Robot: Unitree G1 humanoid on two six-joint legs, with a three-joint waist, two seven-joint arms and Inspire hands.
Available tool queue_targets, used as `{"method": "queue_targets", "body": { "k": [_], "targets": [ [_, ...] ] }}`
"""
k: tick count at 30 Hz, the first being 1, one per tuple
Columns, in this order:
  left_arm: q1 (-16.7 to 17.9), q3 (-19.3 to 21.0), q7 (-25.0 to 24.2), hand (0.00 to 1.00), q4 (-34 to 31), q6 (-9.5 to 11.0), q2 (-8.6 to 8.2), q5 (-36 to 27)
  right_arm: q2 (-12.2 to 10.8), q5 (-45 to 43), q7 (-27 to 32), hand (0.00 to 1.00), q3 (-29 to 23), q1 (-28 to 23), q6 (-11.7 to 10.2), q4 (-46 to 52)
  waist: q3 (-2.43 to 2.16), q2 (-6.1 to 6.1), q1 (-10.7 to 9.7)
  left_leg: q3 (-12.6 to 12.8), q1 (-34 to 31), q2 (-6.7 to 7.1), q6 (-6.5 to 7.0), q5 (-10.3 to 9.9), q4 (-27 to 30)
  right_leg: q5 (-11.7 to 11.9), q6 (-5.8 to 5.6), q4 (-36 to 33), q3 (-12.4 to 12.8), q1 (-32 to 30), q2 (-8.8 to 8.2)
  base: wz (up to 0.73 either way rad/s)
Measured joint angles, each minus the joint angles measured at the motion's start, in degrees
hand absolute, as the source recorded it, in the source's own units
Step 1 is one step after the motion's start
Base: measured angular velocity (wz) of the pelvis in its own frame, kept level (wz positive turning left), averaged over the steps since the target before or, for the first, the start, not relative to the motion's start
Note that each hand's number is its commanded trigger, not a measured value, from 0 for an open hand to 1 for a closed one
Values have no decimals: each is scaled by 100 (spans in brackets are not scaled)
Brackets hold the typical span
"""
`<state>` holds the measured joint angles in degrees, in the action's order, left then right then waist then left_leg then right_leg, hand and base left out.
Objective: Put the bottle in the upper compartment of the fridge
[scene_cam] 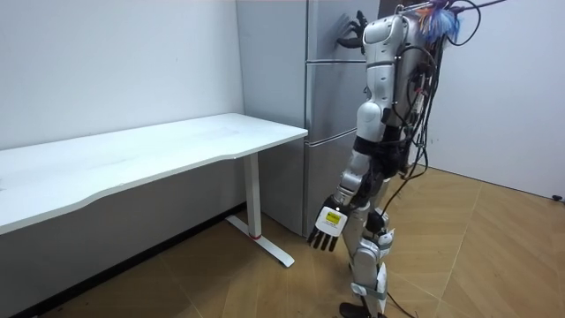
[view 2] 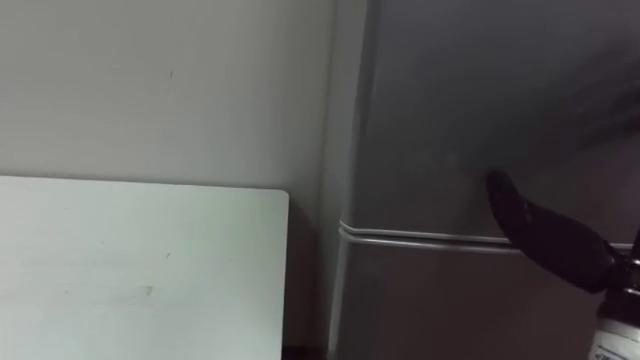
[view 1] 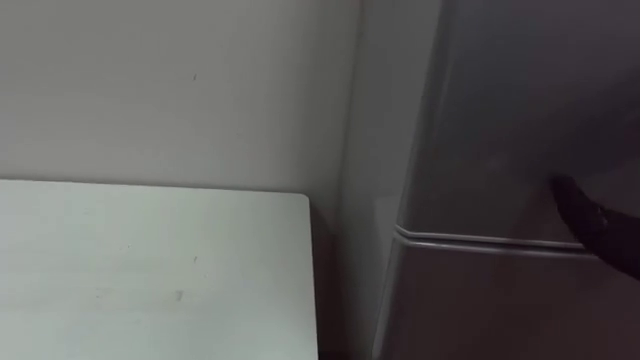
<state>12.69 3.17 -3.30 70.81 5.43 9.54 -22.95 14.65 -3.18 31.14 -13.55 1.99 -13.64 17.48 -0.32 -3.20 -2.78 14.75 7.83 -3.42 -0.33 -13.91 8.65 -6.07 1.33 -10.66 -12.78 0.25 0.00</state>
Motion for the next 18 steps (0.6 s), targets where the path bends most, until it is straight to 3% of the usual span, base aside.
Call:
{"method": "queue_targets", "body": {
  "k": [4, 11, 18],
  "targets": [
    [120, 146, -10, 0, 20, 1, 47, -4, 418, 703, 19, 0, -558, 3, 156, -4, -4, -70, -17, -55, 0, -6, 1, 0, -29, -7, -9, 17, -30, 19, 9, 5],
    [210, 453, -8, 0, 5, -14, 11, 15, 447, 895, 184, 0, -1236, -2, 269, -35, 0, -115, -95, -87, -2, -11, 0, 0, -46, -28, -14, 24, -86, 3, 7, 3],
    [320, 682, 268, 0, -75, -140, 14, 9, 446, 1712, 634, 0, -1888, -62, 386, -113, 3, -151, -325, -97, -21, -9, 7, -8, -97, -56, -42, 22, -137, -23, 0, 1]
  ]
}}
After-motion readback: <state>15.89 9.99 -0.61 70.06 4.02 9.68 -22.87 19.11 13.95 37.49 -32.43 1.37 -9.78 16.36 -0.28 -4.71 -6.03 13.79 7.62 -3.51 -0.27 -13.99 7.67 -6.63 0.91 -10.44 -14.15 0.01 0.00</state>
